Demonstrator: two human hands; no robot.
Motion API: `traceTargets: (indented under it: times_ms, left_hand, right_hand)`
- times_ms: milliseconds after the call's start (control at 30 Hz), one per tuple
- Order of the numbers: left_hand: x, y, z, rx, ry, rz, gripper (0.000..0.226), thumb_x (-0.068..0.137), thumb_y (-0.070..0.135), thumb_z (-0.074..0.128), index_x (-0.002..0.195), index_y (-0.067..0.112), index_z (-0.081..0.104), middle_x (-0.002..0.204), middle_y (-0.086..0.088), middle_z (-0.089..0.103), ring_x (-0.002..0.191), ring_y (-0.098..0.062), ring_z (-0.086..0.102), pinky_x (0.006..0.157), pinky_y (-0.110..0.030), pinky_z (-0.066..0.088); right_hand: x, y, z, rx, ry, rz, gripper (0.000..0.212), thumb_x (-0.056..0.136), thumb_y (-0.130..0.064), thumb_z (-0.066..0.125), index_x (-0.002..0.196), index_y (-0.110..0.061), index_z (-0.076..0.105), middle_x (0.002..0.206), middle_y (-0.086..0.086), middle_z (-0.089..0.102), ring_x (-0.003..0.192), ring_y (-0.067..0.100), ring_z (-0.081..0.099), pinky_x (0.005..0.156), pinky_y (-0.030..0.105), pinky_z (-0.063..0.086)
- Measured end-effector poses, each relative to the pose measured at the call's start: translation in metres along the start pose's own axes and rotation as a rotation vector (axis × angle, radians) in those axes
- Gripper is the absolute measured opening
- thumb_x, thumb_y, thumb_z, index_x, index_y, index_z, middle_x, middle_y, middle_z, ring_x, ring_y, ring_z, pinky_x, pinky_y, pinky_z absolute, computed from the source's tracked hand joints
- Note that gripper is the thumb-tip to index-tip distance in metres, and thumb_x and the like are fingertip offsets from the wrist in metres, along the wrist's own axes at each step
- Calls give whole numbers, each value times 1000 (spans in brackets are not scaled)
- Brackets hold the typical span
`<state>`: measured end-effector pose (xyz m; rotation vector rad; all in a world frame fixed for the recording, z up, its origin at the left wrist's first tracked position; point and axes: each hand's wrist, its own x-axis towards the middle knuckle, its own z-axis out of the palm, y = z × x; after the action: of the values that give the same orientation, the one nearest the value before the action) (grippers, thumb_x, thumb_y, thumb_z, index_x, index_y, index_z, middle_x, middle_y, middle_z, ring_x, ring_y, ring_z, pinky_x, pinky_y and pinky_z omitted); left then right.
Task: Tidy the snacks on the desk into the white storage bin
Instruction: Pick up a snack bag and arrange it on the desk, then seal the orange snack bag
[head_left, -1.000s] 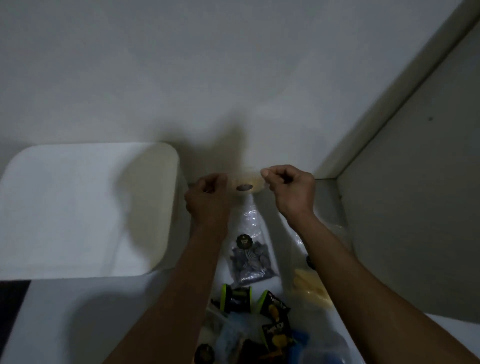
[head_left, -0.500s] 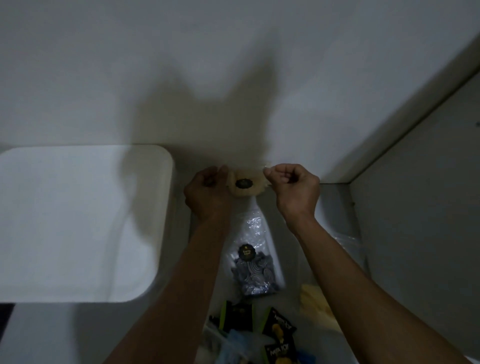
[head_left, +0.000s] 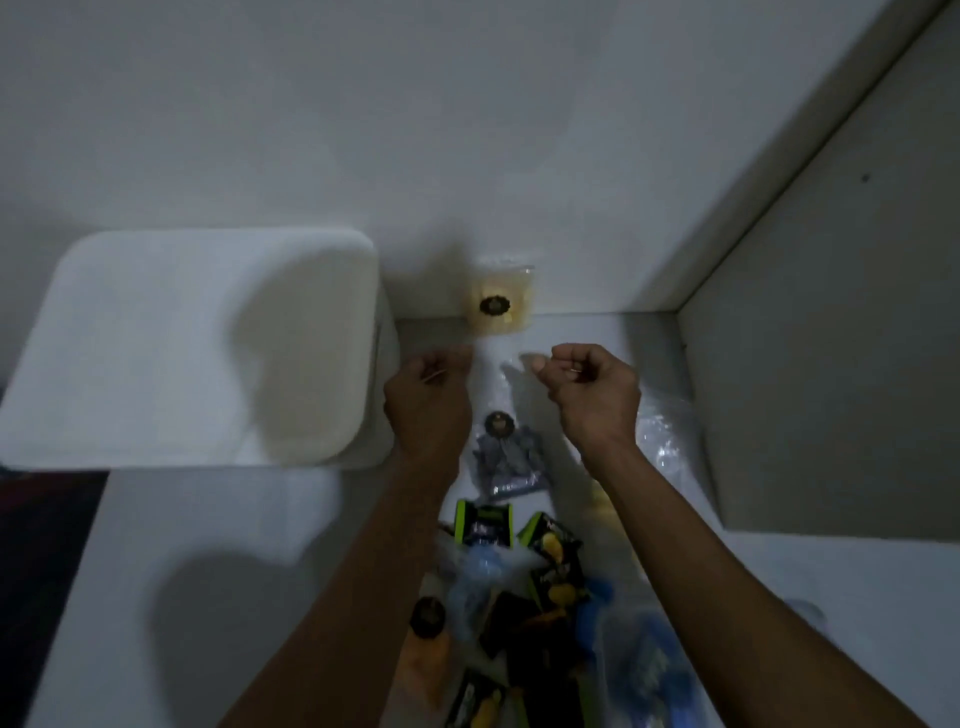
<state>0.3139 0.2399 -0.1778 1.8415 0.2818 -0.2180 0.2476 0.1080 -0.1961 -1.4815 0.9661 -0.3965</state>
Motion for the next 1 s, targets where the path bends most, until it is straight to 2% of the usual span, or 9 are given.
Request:
traceTargets:
  times_ms: [100,233,400,533,633,733,800,900,1000]
  left_hand:
    - [-37,-24,-42,110,-68,32,24,84,32,74,100,14,73,87,5,73,78,-2,66,72,-19,52]
    - [-80,-72,-100,275,-47,1,30,84,33,74,107,13,71,99,1,71,94,-12,65,81,-23,47]
    - [-107,-129,-135,553,-193,-123,57,85,40,71,133,13,56,132,-9,59,115,-22,58,99,-31,44]
    - [-114,-141,-136,650,-349,-145,62,91,42,62,142,11,45,136,-12,58,121,-28,56,104,-40,43]
    - [-118,-137,-133,623,-301,-105,46,91,33,64,131,13,56,125,-11,65,111,-28,62,96,-36,48]
    - [-127,-133,-138,538,-269,-91,20,89,23,65,107,15,67,94,-1,71,89,-21,67,82,-35,54]
    - [-133,-131,-146,454,-258,-95,6,87,20,67,93,18,69,83,4,71,82,-17,69,71,-28,54]
    - [-138,-127,-161,335,-268,-90,3,86,21,69,83,22,70,82,5,70,80,-15,68,70,-32,56]
    - [-142,-111,-175,230,-274,-5,7,84,20,72,77,23,72,77,3,71,76,-15,68,71,-40,55]
  right_hand:
    - [-56,17,-11,-98,-77,5,19,76,-10,82,77,-24,69,76,2,70,71,10,63,79,36,60]
    - [-130,54,-20,-267,-200,32,17,75,-13,83,86,-13,70,79,-1,69,72,7,62,71,13,49]
    - [-177,93,-9,-527,-307,-2,36,78,-20,79,112,-13,69,104,-1,70,94,15,64,83,26,52]
    - [-187,101,0,-644,-301,2,44,79,-18,72,122,-19,62,108,5,71,97,22,66,84,41,58]
    - [-188,103,2,-553,-269,27,37,82,-15,64,118,-27,60,101,5,71,90,25,68,80,47,58]
    - [-191,100,-1,-552,-261,-24,24,88,-13,64,111,-18,64,92,-3,66,83,16,62,78,32,53]
    - [-198,94,-5,-443,-267,-43,15,87,-7,66,98,-16,68,86,-5,68,76,14,65,69,31,56]
    - [-207,76,-12,-341,-291,-111,11,84,-8,74,88,-17,72,76,-10,68,69,0,64,66,21,55]
    - [-210,50,-20,-235,-324,-143,7,82,-13,77,89,-15,75,76,-6,71,69,-1,64,67,20,54]
